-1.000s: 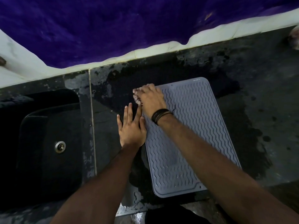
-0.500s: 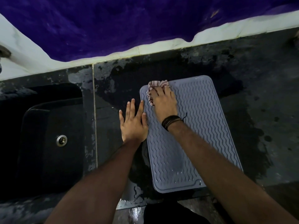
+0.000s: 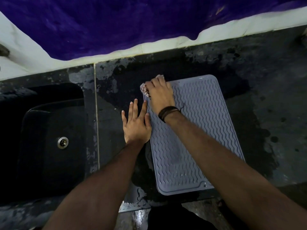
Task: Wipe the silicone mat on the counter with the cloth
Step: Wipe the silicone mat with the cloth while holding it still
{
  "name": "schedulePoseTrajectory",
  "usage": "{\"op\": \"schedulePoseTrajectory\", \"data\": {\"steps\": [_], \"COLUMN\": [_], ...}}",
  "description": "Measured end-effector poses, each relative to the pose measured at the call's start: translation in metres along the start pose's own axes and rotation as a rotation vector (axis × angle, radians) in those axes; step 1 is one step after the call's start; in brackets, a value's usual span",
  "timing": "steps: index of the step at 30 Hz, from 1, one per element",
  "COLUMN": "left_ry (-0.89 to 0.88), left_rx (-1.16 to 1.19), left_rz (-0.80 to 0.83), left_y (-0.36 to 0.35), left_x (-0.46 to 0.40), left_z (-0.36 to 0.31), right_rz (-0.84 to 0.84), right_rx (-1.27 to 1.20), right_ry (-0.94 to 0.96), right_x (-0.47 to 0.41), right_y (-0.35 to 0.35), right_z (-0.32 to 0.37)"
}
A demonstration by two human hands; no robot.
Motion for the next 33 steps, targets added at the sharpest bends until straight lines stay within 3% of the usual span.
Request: {"op": "schedulePoseTrajectory", "data": {"steps": [4, 8, 14, 22, 26, 33], "left_ry": [0.005, 0.006, 0.006, 0.018, 0.017, 0.02], "left_rx": [-0.01, -0.012, -0.018, -0.005, 0.001, -0.018], "left_rz": [-0.009, -0.022, -0.009, 0.005, 0.011, 0.006], "left_y": [-0.002, -0.003, -0.002, -0.003, -0.002, 0.0], "left_x": [0.0, 0.0, 0.0, -0.001, -0.001, 0.0], "left_z": [0.0, 0.001, 0.001, 0.001, 0.001, 0.0], "right_rz": [0.058, 0.001, 0.078, -0.035, 0.067, 0.091], "right_rx": [0.113, 0.058, 0.055, 0.014, 0.118, 0.103], "right_ry": [0.028, 0.029, 0.053, -0.012, 0.023, 0.049], "right_x": [0.008, 0.041, 0.088, 0.033, 0.006, 0.074], "right_y": [-0.019, -0.025, -0.021, 0.007, -0.007, -0.008], "right_z": [0.005, -0.015, -0.026, -0.011, -0.002, -0.028]}}
Point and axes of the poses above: each hand's wrist, its own x-axis away from the middle knuckle, its own y-axis out of the back of the hand, z = x × y, the point moved 2 cm from there along -x, towards the middle knuckle, and after that the axes turned 12 degrees about -y, right-handed, at the moved point
